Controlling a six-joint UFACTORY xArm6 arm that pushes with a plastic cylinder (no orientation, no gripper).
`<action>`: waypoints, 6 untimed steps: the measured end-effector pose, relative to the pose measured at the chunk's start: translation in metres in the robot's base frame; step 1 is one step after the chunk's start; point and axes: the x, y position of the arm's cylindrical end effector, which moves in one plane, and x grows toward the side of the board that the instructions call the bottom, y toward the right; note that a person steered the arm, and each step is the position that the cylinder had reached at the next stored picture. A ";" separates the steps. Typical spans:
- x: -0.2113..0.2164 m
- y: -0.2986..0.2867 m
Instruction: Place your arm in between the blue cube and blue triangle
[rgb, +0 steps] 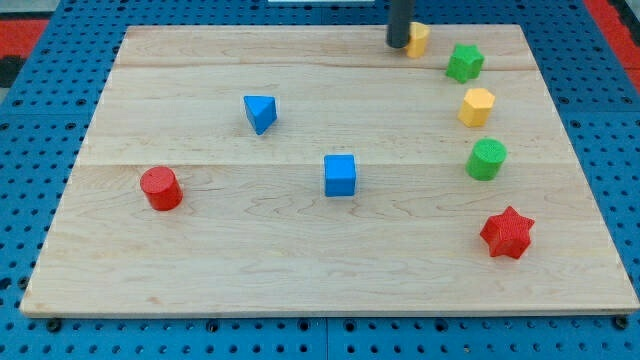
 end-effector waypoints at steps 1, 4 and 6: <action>0.000 0.024; 0.068 -0.069; 0.177 -0.144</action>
